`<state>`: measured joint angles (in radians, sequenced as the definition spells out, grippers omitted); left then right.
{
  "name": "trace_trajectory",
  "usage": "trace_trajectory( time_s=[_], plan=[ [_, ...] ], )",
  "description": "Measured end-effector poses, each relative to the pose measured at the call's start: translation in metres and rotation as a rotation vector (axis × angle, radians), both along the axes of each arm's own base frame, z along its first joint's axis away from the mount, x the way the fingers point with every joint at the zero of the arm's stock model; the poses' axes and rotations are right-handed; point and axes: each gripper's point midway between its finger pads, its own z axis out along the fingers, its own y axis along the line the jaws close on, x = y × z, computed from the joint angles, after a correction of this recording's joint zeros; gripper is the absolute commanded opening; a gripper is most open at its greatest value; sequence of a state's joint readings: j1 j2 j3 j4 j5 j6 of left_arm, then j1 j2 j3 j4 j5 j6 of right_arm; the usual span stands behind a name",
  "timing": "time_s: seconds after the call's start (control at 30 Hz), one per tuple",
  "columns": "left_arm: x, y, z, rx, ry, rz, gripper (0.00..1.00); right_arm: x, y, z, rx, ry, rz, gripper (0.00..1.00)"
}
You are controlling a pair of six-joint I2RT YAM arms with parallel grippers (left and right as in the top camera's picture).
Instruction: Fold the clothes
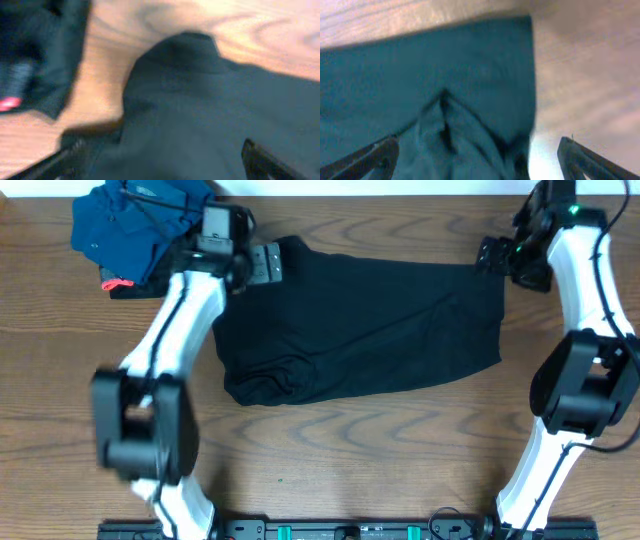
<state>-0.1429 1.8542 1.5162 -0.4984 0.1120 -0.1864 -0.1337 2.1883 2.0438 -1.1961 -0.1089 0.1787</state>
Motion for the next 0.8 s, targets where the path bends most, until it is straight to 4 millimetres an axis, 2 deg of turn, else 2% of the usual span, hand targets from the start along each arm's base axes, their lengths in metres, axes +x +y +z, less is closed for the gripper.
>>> trace_trajectory(
  time_s=[0.07, 0.17, 0.27, 0.37, 0.43, 0.5, 0.6, 0.8],
  plan=[
    [-0.023, 0.003, 0.029, 0.003, 0.005, 0.0, 0.98, -0.016, 0.001, 0.015, -0.004, 0.035, 0.0, 0.99],
    [-0.053, 0.008, 0.057, 0.008, 0.014, 0.002, 0.98, -0.041, 0.003, 0.035, -0.004, 0.08, 0.0, 0.99],
    [-0.086, 0.013, 0.069, 0.015, 0.071, 0.004, 0.98, -0.067, 0.006, 0.055, -0.001, 0.121, 0.001, 0.99],
    [-0.115, 0.017, 0.07, 0.024, 0.144, 0.007, 0.98, -0.091, 0.01, 0.071, 0.0, 0.16, 0.005, 0.99],
    [-0.14, 0.021, 0.067, 0.028, 0.226, 0.021, 0.98, -0.103, 0.016, 0.077, 0.0, 0.19, 0.018, 0.99],
    [-0.155, 0.023, 0.062, 0.031, 0.284, 0.028, 0.98, -0.108, 0.026, 0.078, -0.003, 0.21, 0.048, 0.99],
    [-0.164, 0.02, 0.049, 0.012, 0.332, 0.028, 0.98, -0.107, 0.045, 0.074, -0.016, 0.212, 0.103, 0.99],
    [-0.179, 0.002, -0.015, -0.051, 0.419, -0.01, 0.98, -0.101, 0.08, 0.053, -0.06, 0.205, 0.21, 0.99]
  ],
)
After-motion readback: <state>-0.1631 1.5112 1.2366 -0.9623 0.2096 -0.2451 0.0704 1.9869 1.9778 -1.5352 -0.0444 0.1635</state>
